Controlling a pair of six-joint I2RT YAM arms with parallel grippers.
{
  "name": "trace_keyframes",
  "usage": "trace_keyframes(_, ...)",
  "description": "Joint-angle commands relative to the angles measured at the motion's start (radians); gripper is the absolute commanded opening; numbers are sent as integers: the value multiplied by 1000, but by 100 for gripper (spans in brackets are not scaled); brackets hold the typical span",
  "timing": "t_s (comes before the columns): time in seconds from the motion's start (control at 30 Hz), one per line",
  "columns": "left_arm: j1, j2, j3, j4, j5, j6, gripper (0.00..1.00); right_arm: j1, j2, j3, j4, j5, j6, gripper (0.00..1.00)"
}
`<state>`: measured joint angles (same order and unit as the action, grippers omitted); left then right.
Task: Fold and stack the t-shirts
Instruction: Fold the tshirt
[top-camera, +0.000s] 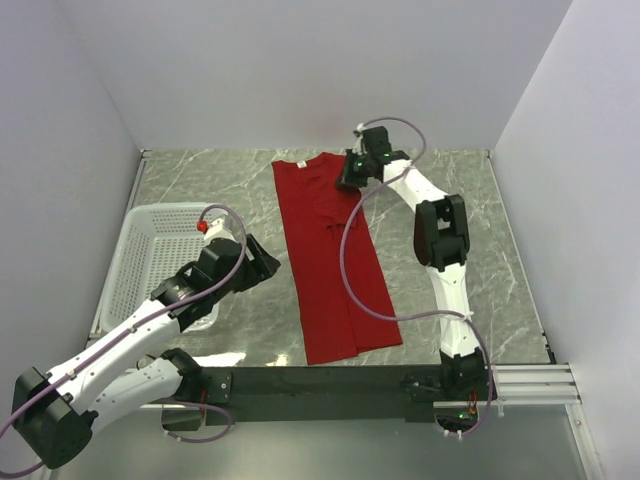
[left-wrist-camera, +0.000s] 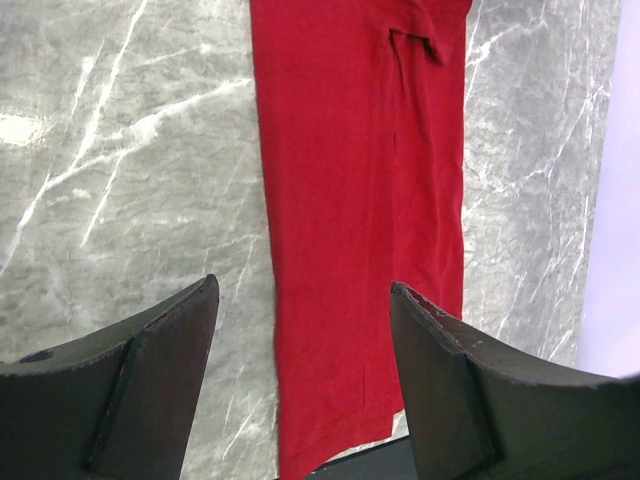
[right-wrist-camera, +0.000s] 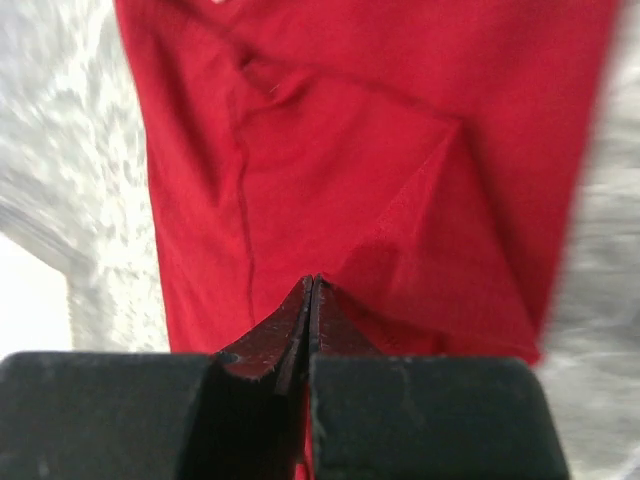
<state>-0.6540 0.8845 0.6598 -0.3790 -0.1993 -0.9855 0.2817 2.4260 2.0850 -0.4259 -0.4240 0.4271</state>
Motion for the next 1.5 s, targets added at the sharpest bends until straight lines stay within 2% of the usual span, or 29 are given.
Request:
trace_keyframes(0.0,7,-30,-9,31,9,-8,74,74,-26,105,-100,120,-152,0)
trace_keyframes(0.07,5,-33,-12,31,9,-10,74,115,-9,153,-146,137,-194,0)
trace_keyframes(0.17,5,-32,-12,31,11,-8,74,158,-36,109,-120,168,-244,1)
trace_keyframes(0.27,7,-30,-15,37,12,-8,74,203,-36,128,-155,221,-307,8)
trace_keyframes(0.37,8,-19,-12,45,18,-1,74,218,-4,188,-213,206,-359,27)
trace_keyframes(0.4,8,-16,-8,46,20,1,74,224,1,199,-226,199,-378,39)
trace_keyframes(0.5,11,-2,-2,52,21,8,74,223,-30,170,-252,159,-465,50)
trace_keyframes(0.6,13,5,-2,61,26,13,74,195,-120,51,-205,110,-534,52)
trace_keyframes(0.7,17,11,-5,72,34,18,74,116,-175,-9,-139,38,-516,52)
trace_keyframes(0.87,25,16,-19,101,58,27,74,-10,-114,81,-201,-28,-469,50)
trace_keyframes(0.93,30,22,-26,149,118,60,74,-44,-116,80,-226,-194,-491,50)
trace_keyframes(0.97,31,39,-28,172,148,80,74,-58,-134,55,-235,-285,-563,50)
trace_keyframes(1.03,31,66,-14,189,216,148,74,-93,-221,-83,-212,-401,-626,51)
trace_keyframes(1.1,31,112,1,186,242,192,74,-102,-306,-201,-136,-395,-672,52)
trace_keyframes(1.17,31,148,1,192,270,244,74,-101,-314,-203,-154,-334,-674,52)
trace_keyframes(1.3,33,186,3,212,291,277,74,-95,-193,-25,-263,-220,-613,51)
trace_keyframes(1.4,31,186,-8,232,302,263,73,-76,-144,27,-300,-173,-606,52)
trace_keyframes(1.47,31,160,-22,239,301,242,73,-49,-137,35,-324,-164,-661,54)
